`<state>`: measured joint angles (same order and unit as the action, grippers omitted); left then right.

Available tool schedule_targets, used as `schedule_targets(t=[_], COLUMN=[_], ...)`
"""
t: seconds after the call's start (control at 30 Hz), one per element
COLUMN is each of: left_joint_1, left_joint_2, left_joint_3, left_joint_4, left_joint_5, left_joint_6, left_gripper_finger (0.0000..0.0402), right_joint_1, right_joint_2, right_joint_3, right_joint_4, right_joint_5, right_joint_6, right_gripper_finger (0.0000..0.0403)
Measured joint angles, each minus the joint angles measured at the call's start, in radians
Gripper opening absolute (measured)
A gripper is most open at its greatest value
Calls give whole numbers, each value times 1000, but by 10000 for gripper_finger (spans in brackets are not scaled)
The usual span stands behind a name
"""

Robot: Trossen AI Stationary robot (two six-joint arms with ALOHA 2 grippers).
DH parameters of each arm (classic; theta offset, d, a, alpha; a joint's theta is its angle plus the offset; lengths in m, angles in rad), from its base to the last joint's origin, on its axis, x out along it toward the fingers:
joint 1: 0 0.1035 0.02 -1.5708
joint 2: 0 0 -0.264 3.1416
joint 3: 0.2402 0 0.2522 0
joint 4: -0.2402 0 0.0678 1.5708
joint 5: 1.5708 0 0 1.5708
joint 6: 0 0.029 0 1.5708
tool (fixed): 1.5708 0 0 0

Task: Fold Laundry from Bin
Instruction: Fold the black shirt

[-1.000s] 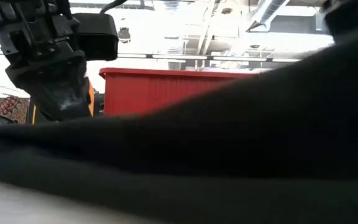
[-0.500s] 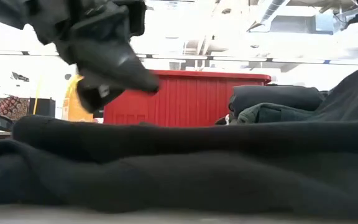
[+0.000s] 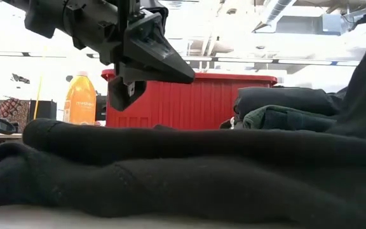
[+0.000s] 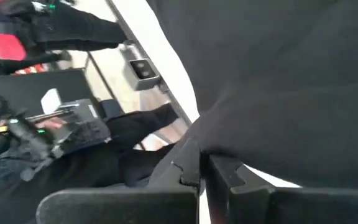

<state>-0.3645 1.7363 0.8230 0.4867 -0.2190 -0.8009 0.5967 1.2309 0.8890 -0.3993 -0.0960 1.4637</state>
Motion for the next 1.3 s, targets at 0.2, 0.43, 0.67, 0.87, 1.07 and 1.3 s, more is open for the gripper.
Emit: schedule_targets(t=[0.2, 0.43, 0.67, 0.87, 1.07, 1.3], left_joint_1=[1, -37, -63, -63, -62, -58], left_joint_2=[-5, -78, -34, 50, 51, 9], left_joint_3=[0, 0, -6, -1, -2, -6], left_joint_4=[-137, -420, -453, -421, -430, -465], left_joint_5=[44, 149, 118, 164, 189, 196], left_joint_6=[-16, -4, -30, -56, -46, -22], left_gripper_finger=[0, 0, 0, 0, 0, 0], right_joint_1=[-107, -179, -242, -290, -320, -332], right_joint_2=[83, 207, 404, 578, 727, 836], right_joint_3=[0, 107, 282, 426, 575, 687], right_joint_4=[157, 171, 171, 167, 141, 123], right_joint_5=[-70, -163, -211, -265, -299, -298], right_joint_6=[-137, -285, -420, -488, -546, -574], right_gripper_finger=[24, 24, 24, 24, 24, 25])
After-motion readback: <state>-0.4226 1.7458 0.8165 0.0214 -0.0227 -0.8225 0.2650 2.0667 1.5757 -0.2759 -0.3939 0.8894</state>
